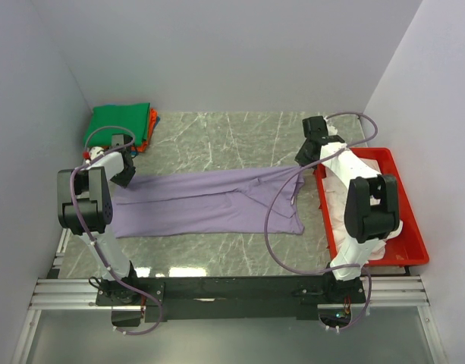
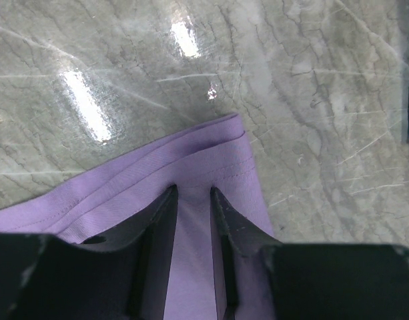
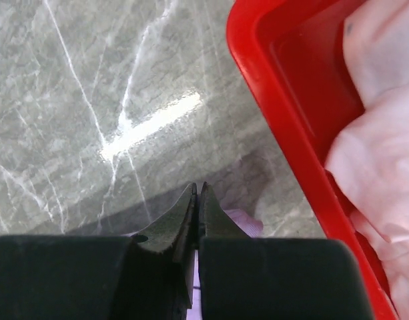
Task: Fold and stack the t-shirts
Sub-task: Fold the tshirt
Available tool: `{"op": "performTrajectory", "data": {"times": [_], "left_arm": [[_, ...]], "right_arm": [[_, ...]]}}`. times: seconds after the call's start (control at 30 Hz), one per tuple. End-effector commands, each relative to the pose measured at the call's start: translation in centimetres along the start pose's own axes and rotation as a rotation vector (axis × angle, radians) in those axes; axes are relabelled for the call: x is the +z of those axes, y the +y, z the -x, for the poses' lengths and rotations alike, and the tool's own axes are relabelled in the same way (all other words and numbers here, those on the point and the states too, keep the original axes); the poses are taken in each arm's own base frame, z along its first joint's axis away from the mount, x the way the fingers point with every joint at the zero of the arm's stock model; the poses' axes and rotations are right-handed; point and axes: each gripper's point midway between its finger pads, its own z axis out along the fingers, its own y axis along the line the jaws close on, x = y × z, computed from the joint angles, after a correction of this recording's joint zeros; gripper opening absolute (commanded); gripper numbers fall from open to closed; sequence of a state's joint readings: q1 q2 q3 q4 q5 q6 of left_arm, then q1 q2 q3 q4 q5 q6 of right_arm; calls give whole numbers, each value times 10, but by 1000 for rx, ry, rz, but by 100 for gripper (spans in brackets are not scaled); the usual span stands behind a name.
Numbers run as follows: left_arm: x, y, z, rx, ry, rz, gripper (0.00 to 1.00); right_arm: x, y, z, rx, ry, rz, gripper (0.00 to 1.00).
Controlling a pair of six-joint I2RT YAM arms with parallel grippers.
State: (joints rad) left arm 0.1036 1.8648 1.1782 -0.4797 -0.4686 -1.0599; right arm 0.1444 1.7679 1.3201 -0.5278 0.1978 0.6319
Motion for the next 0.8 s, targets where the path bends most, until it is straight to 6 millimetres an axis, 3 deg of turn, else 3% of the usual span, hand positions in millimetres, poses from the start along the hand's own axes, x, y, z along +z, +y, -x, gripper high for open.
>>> {"op": "performTrajectory", "data": {"times": [0.0,0.17,0.3,0.43,0.67,0.77], "left_arm": [[14,18,-14,28,40,72,33],[14,17,-14,31,41,68,33],[14,16,-13,31,39,63,33],[14,16,-15,34,45,59,33],[12,14,-14,34,43,50,33],[11,14,-13,34,41,47,33]], "right_arm": [[-5,-26,11,14,-62,-101,0],[2,-37,8,16,-53,-141,2],[1,-37,9,22,-52,-129,15],[-4,-38,13,29,-68,-122,21],[-8,-44,10,54,-51,-85,24],[-15,-34,3,49,-35,-12,24]]}}
